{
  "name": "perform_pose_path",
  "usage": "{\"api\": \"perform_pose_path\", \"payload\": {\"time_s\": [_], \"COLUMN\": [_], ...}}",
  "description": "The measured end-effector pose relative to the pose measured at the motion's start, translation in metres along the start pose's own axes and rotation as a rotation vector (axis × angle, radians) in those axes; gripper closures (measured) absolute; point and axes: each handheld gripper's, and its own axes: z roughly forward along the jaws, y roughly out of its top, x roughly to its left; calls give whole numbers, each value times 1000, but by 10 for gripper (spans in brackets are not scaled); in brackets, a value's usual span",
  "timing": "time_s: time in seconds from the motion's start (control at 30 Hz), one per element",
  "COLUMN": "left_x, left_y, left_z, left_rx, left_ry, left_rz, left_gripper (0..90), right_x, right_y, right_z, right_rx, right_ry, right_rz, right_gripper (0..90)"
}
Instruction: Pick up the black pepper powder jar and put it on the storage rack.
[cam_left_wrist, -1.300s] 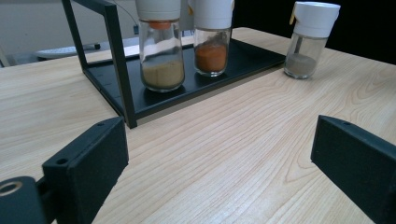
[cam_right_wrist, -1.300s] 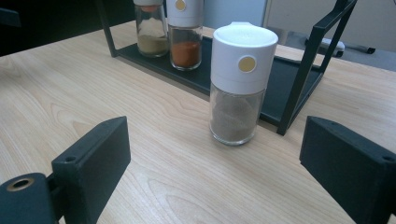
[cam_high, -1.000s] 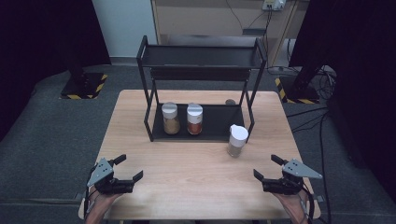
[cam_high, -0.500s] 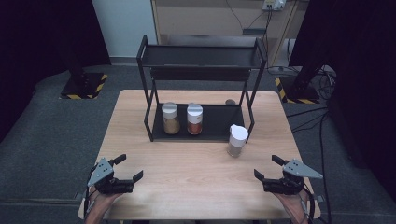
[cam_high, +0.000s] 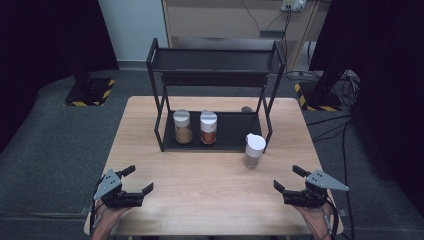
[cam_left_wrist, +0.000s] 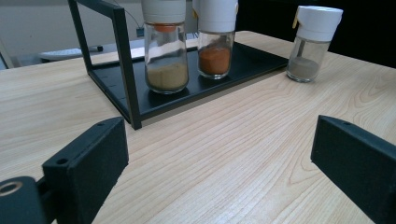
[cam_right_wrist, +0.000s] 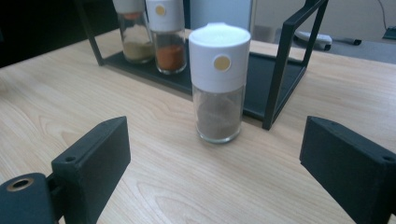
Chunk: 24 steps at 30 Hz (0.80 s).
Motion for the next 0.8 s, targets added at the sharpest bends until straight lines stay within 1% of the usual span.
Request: {"api": "perform_pose_path", "payload": {"time_s": [0.07, 0.33, 0.47, 0.67, 0.8], "left_x": [0, 1, 1, 1, 1], "left_y": [0, -1, -1, -1, -1], "left_z": [0, -1, -1, -1, -1], "left_rx": [2, -4, -4, -4, -4], "left_ry": [1, 5, 5, 6, 6], "left_rz": [0, -11, -11, -10, -11], "left_gripper": [33, 33, 33, 33, 33], "right_x": [-1, -3, 0, 1, 0], "right_y": [4, 16, 27, 38, 42], "right_z": [-3, -14, -21, -28, -30], "right_rx": [-3, -18, -20, -25, -21], "right_ry": [6, 10, 4, -3, -7], "right_rz": [12, 18, -3, -16, -11], "right_gripper": [88, 86, 82, 72, 65]}}
